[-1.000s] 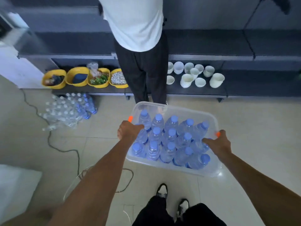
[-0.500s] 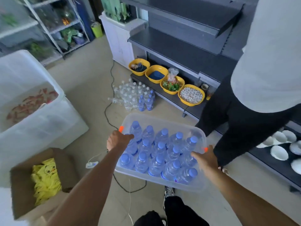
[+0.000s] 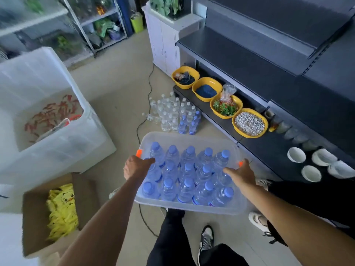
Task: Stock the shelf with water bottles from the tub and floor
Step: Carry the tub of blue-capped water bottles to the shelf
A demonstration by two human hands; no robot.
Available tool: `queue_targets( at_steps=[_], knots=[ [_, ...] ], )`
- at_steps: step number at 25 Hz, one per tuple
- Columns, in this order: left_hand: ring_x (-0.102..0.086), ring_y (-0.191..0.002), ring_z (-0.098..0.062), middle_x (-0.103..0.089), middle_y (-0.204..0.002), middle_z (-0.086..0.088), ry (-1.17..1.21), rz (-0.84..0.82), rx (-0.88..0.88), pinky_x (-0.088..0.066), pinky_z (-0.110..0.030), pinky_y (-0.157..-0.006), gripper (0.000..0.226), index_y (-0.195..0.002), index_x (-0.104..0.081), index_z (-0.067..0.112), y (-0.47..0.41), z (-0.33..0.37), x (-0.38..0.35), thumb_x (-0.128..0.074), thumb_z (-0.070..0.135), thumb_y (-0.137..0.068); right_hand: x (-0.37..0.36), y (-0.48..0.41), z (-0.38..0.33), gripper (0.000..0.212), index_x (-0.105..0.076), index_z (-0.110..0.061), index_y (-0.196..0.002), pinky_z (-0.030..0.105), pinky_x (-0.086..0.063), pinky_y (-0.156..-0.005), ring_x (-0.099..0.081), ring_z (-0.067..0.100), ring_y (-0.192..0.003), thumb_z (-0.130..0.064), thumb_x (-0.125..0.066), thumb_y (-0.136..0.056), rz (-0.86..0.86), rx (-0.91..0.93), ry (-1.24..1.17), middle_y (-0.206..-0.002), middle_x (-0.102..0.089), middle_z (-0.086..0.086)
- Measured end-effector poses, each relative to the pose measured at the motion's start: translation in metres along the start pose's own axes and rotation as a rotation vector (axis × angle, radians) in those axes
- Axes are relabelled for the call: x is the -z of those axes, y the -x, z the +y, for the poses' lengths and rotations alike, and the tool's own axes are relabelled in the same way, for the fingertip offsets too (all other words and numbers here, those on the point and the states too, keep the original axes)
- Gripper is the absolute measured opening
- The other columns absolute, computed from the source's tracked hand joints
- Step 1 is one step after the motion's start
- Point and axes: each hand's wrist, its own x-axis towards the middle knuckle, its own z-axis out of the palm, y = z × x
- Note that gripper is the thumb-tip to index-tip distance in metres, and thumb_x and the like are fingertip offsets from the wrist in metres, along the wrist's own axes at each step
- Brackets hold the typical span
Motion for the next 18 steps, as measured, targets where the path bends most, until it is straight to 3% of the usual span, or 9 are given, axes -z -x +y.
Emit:
queue_targets(
  at_steps=[5, 9, 14, 18],
  knots=[
    [-0.06, -0.083, -0.03, -0.063, -0.089, -0.008, -0.06, -0.122, -0.019, -0.047, -0.033, -0.073, 0.054, -0.108, -0.068, 0.007, -0.086, 0.051, -0.013, -0.078, 0.043, -0.069, -0.027, -0.04, -0.033, 0.061, -0.041, -0.024, -0.108, 0.032, -0.042, -0.064, -0.06, 0.025, -0.081, -0.047, -0.079, -0.065, 0.017, -0.115, -0.051, -0.105, -0.058, 0.0],
    [-0.066, -0.102, -0.035, -0.069, -0.109, -0.015, -0.143, -0.183, -0.097, -0.048, -0.036, -0.079, 0.061, -0.118, -0.063, 0.005, -0.147, 0.107, -0.028, -0.078, 0.043, -0.073, -0.039, -0.07, -0.057, 0.063, -0.041, -0.025, -0.104, 0.026, -0.04, -0.058, -0.06, 0.014, -0.076, -0.053, -0.071, -0.055, 0.071, -0.234, -0.145, -0.097, -0.059, -0.006],
    [-0.067, -0.108, -0.035, -0.069, -0.117, -0.016, -0.186, -0.217, -0.157, -0.055, -0.041, -0.089, 0.069, -0.122, -0.063, 0.004, -0.206, 0.177, -0.072, -0.081, 0.048, -0.072, -0.042, -0.138, -0.079, 0.074, -0.044, -0.023, -0.115, 0.04, -0.056, -0.076, -0.066, 0.031, -0.092, -0.057, -0.07, -0.055, 0.093, -0.359, -0.111, -0.11, -0.058, -0.001],
    [-0.066, -0.112, -0.035, -0.068, -0.121, -0.018, -0.265, -0.259, -0.157, -0.055, -0.045, -0.094, 0.08, -0.125, -0.061, 0.002, -0.251, 0.218, -0.134, -0.084, 0.055, -0.07, -0.052, -0.208, -0.071, 0.072, -0.046, -0.018, -0.124, 0.047, -0.059, -0.084, -0.068, 0.035, -0.1, -0.053, -0.075, -0.069, 0.1, -0.433, -0.083, -0.122, -0.061, 0.005]
  ],
)
